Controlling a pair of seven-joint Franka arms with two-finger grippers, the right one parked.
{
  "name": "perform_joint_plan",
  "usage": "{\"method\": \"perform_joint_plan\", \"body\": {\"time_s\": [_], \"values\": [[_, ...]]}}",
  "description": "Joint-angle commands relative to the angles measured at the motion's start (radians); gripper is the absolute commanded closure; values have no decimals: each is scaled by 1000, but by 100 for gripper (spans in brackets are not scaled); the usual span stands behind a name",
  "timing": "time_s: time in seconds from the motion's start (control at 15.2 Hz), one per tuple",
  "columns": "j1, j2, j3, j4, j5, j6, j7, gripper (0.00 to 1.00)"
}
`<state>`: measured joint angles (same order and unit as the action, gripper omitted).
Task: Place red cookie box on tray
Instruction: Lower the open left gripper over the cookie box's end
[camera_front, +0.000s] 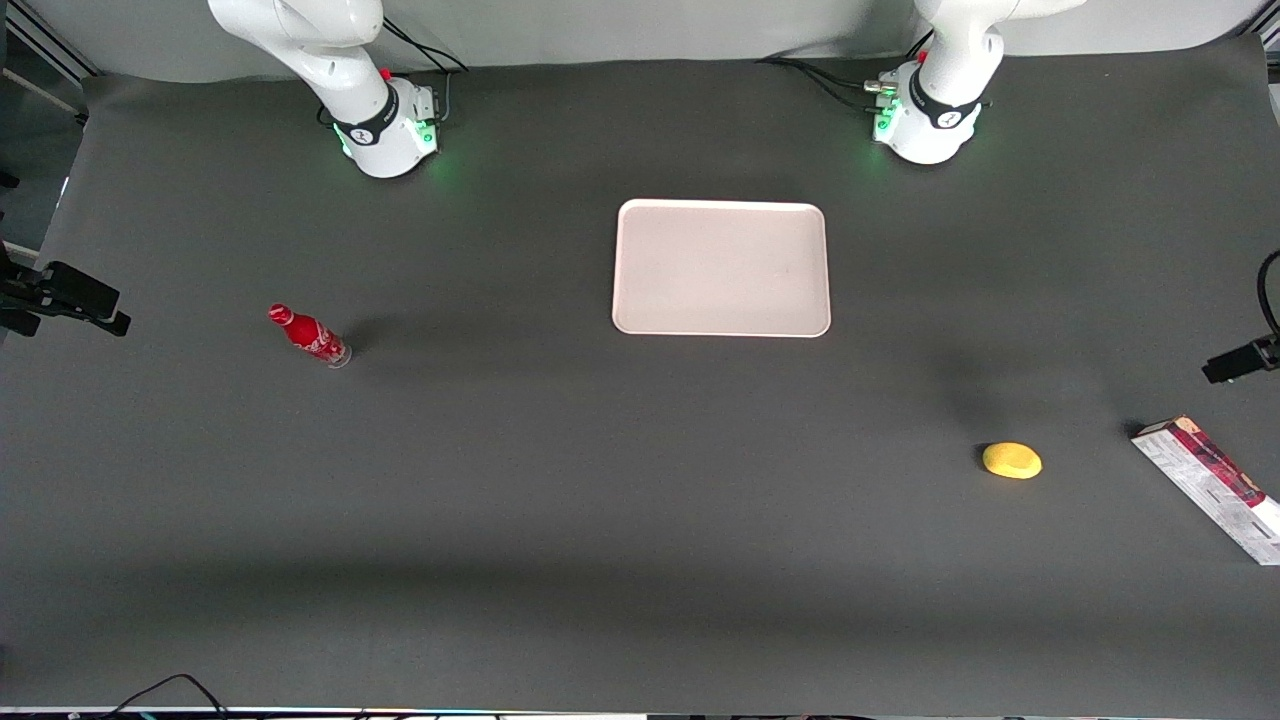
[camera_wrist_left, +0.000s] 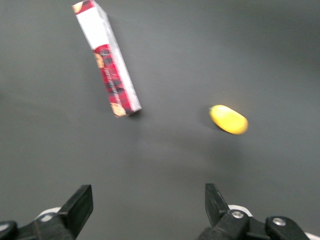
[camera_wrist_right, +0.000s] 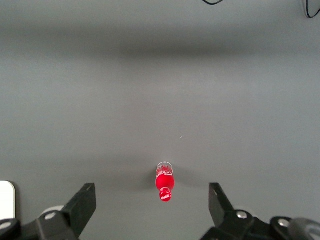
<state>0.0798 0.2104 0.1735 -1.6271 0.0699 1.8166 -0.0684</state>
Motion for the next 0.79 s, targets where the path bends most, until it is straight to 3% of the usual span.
{"method": "perform_joint_plan", "body": {"time_s": [0.0,0.53,0.73], "values": [[-5,108,61,23,8,84,41,0],[90,303,67,15,-45,286,76,0],[138,375,67,15,-165,432,160,0]]}}
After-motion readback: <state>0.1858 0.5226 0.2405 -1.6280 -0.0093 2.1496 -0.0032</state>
